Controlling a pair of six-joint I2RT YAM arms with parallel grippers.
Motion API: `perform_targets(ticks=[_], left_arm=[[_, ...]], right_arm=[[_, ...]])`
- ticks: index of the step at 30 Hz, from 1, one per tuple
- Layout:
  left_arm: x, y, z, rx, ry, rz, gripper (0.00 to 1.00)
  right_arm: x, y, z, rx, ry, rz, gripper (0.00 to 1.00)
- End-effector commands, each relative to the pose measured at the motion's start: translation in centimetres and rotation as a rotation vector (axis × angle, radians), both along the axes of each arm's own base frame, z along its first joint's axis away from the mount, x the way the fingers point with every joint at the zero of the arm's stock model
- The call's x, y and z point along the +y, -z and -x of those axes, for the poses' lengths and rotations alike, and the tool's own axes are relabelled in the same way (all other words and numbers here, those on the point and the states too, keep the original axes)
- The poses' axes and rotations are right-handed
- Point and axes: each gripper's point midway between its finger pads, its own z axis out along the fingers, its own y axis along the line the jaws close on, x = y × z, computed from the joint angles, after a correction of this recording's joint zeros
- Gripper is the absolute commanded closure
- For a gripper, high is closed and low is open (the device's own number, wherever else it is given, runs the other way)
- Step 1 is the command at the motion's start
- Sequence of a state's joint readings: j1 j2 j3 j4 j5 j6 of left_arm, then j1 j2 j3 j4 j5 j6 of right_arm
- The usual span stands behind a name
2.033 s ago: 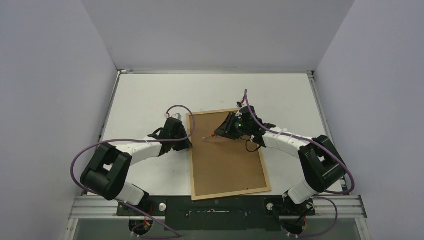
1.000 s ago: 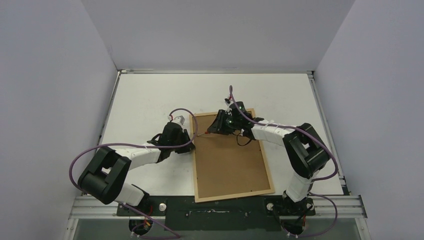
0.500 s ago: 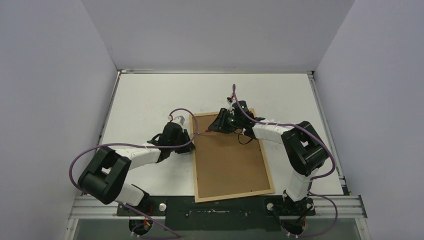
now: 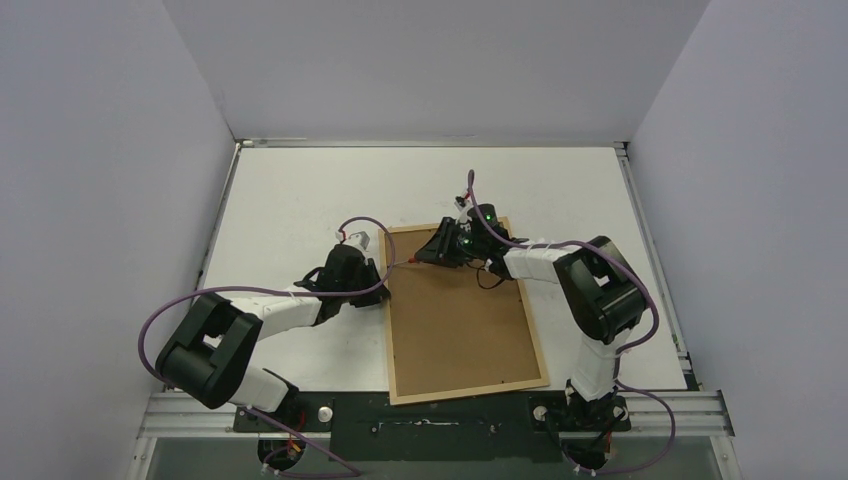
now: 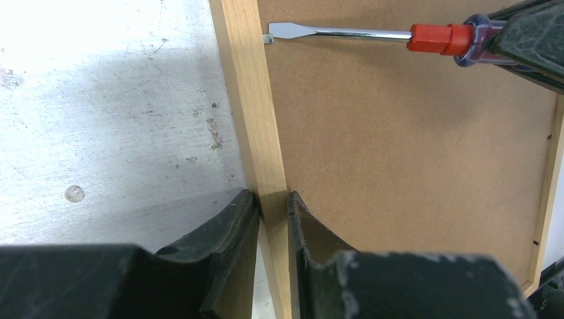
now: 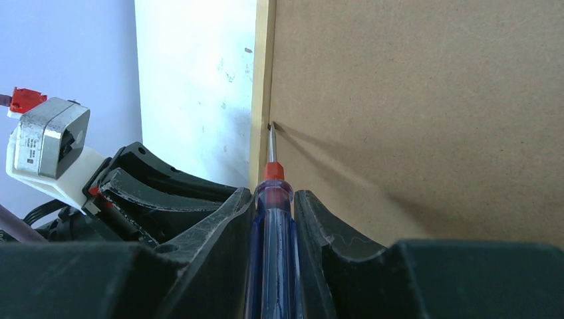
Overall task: Take the photo out of the frame
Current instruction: Release the photo frame item from the photo frame.
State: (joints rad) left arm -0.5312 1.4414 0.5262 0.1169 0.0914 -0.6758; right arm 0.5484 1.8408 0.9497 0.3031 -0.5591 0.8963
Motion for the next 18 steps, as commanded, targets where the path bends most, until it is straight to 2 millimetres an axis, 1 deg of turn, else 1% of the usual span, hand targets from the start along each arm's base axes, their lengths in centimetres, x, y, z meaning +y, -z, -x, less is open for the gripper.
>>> perform_targets(ticks=[1,6,10,12,14,15,18], left_arm=[[0.0,2.3,3.7,0.153,0.079,-0.031,1.00],[-0.1,2.0,3.5,0.143,0.085,-0.027,1.00],[-0.2,1.8,3.5,0.137,0.087,-0.026,1.00],[-0.2,1.8,3.5,0.136,0.088,-0.026,1.00],[-0.1,1.8,3.5,0.137,0.088,-0.027,1.00],[0.1,2.1,3.9,0.158,0.090,-0.040,1.00],[0.2,2.2,4.1,0.165,0.092,-0.045,1.00]], right_arm=[[-0.3,1.3,0.5,0.005,-0.017,0.013,1.00],[-0.4,0.3,0.0,-0.009,-0.010,0.002,1.00],[-0.9,-0.6,-0.6,-0.022,0.001,0.003,1.00],[-1.2,-0.5,-0.6,-0.029,0.003,0.024,1.00],[-1.1,-0.5,-0.2,-0.030,-0.002,0.041,1.00],[-1.0,-0.5,-0.1,-0.032,-0.006,0.037,1.00],[-1.2,0.0,0.1,-0.017,-0.006,0.035,1.00]])
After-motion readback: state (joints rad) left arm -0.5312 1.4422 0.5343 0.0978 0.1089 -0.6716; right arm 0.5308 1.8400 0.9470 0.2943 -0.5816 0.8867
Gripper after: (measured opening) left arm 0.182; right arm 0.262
